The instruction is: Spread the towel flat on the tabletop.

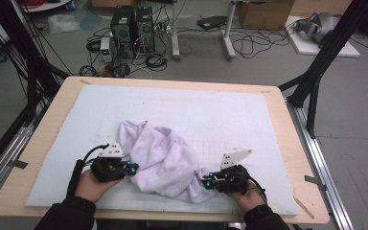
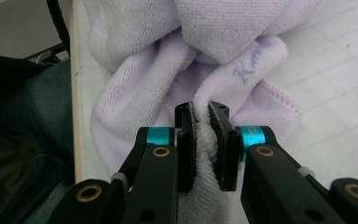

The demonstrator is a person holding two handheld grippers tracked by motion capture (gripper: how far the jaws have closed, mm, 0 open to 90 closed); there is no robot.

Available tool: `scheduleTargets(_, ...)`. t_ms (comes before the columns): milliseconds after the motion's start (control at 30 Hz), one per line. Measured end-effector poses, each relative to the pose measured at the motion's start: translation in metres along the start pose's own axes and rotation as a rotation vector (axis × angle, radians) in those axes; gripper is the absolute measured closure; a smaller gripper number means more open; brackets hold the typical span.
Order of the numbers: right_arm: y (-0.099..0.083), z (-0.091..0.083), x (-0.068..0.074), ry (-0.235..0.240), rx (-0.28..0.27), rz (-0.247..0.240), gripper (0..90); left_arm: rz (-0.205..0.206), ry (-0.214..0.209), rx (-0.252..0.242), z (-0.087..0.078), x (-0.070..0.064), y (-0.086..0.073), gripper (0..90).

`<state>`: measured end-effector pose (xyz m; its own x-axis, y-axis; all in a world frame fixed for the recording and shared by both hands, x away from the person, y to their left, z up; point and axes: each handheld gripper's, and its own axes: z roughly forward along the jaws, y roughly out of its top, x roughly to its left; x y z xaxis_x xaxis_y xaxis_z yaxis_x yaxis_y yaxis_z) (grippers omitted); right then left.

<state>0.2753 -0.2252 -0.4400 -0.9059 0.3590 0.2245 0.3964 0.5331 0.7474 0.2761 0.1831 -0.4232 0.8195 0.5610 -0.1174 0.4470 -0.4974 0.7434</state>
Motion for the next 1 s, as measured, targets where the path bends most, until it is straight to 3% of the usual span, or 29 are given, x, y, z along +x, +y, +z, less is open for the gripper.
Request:
scheduleTargets(67, -0.003, -0.004, 0.002, 0.011, -0.010, 0.000, 79.7, 0.009, -0.014, -0.011, -0.007, -0.003, -0.004, 86.7)
scheduleTargets(133, -0.001, -0.009, 0.002, 0.009, -0.032, 0.001, 71.4, 0.016, -0.013, -0.032, -0.014, -0.004, -0.004, 83.6)
scheduleTargets(167, 0.001, -0.012, 0.001, -0.002, -0.050, 0.004, 67.4, 0.026, -0.010, -0.041, -0.016, -0.003, -0.002, 79.1)
scheduleTargets(200, 0.009, -0.017, -0.002, -0.012, -0.087, 0.013, 58.0, 0.029, -0.008, -0.053, -0.018, -0.002, 0.001, 72.5)
scheduleTargets(333, 0.022, -0.022, -0.009, -0.027, -0.151, 0.019, 52.0, 0.026, 0.020, -0.097, -0.018, 0.006, 0.019, 63.9)
scheduleTargets(467, 0.038, -0.015, -0.024, -0.061, -0.174, 0.050, 46.1, 0.013, 0.031, -0.130, -0.003, 0.017, 0.043, 55.5)
scheduleTargets(567, 0.045, 0.002, -0.037, -0.070, -0.172, 0.063, 44.2, 0.008, 0.048, -0.111, 0.016, 0.024, 0.054, 49.7)
scheduleTargets(633, 0.046, 0.005, -0.039, -0.064, -0.163, 0.068, 44.3, 0.019, 0.056, -0.076, 0.027, 0.027, 0.057, 49.0)
scheduleTargets(733, 0.046, 0.015, -0.044, -0.064, -0.128, 0.071, 45.7, 0.011, 0.081, -0.011, 0.045, 0.033, 0.057, 45.6)
scheduleTargets(833, 0.044, 0.022, -0.049, -0.056, -0.099, 0.076, 54.2, 0.009, 0.057, 0.084, 0.058, 0.038, 0.053, 59.9)
scheduleTargets(900, 0.044, 0.025, -0.051, -0.033, -0.094, 0.086, 65.6, 0.004, 0.032, 0.090, 0.061, 0.038, 0.052, 71.4)
scheduleTargets(1000, 0.044, 0.028, -0.051, -0.003, -0.070, 0.072, 84.5, 0.008, 0.032, 0.090, 0.060, 0.036, 0.052, 80.5)
